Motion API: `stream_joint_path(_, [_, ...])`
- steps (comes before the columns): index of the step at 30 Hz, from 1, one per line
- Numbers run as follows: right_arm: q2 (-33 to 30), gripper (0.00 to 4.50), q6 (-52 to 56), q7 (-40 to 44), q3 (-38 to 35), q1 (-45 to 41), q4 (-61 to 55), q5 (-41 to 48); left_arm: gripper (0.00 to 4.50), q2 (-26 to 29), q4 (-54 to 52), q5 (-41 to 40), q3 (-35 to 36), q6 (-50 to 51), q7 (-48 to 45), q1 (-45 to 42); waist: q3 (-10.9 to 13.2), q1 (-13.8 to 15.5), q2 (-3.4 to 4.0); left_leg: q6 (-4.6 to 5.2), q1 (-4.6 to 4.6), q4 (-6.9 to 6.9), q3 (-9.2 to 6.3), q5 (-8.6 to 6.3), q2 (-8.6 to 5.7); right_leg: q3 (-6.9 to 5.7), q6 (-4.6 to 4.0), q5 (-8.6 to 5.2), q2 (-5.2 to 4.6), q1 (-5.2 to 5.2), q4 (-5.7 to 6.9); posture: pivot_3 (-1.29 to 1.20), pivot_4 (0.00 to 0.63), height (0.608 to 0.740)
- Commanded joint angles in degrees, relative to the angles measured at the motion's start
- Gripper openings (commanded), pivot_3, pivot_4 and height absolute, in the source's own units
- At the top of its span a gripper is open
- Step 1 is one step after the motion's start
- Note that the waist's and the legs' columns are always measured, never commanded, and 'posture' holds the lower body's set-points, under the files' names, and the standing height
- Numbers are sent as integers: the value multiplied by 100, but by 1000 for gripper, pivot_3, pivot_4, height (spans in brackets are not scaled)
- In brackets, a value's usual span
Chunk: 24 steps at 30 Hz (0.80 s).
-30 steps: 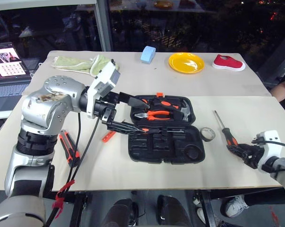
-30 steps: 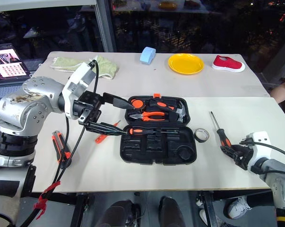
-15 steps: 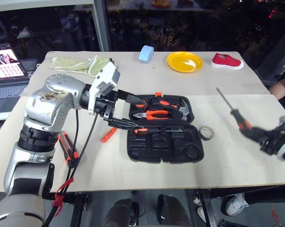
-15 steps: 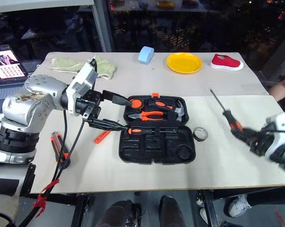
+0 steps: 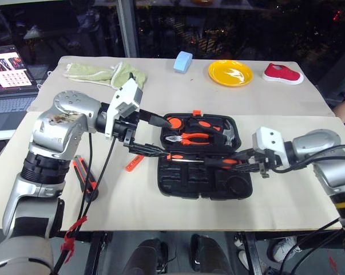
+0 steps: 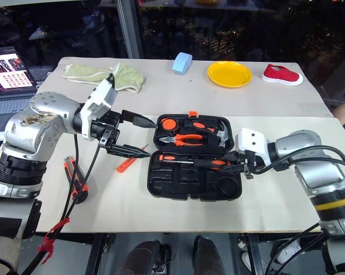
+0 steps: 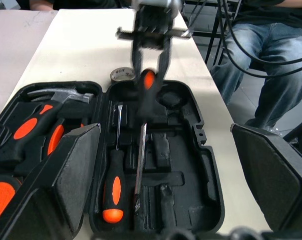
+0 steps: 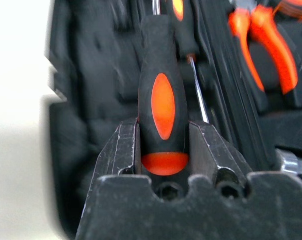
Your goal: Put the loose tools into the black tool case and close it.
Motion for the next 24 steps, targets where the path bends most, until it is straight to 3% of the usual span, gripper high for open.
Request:
stream_joint_path(1, [53,984,-815,294,44,-348,693,-357,4500,-23,-144,-20,72,-86,59,-118,0,-15,0,-2,1,-1,0,1,1,-5,0,0,-1,0,0,0,150,732])
stream_joint_path(7, [154,984,-1320,560,36,-562,1359,-527,4500,-27,-174,21,51,-106,81,-159,1,-38,1,-34,8,-6,-5,4,6,-13,-9,-5,2,7,-1,0,150,732])
stream_joint_path(16, [231,984,-947,553,-100,-351,889,-387,4500,-71,-91,65,19,-193,67,-231,1,-43,1,-49,14,-4,-6,12,11,-4,-20,2,0,6,11,0,150,732])
stream_joint_path(17, [244,1984,-928,527,-111,-341,875,-405,4500,-83,-76,71,11,-209,67,-241,1,-44,1,-49,13,-5,-5,12,11,-5,-20,2,1,5,11,0,150,732])
stream_joint_path(18, [274,2155,-878,466,-138,-339,836,-407,4500,-101,-51,78,2,-228,66,-259,1,-44,1,-49,12,-6,-6,12,11,-5,-21,3,1,4,10,0,150,732])
stream_joint_path(24, [296,4284,-503,282,-284,-313,403,-349,4500,-171,48,106,-40,-344,56,-302,1,-40,1,-49,11,-3,-6,12,11,-3,-23,4,-1,4,11,0,150,732])
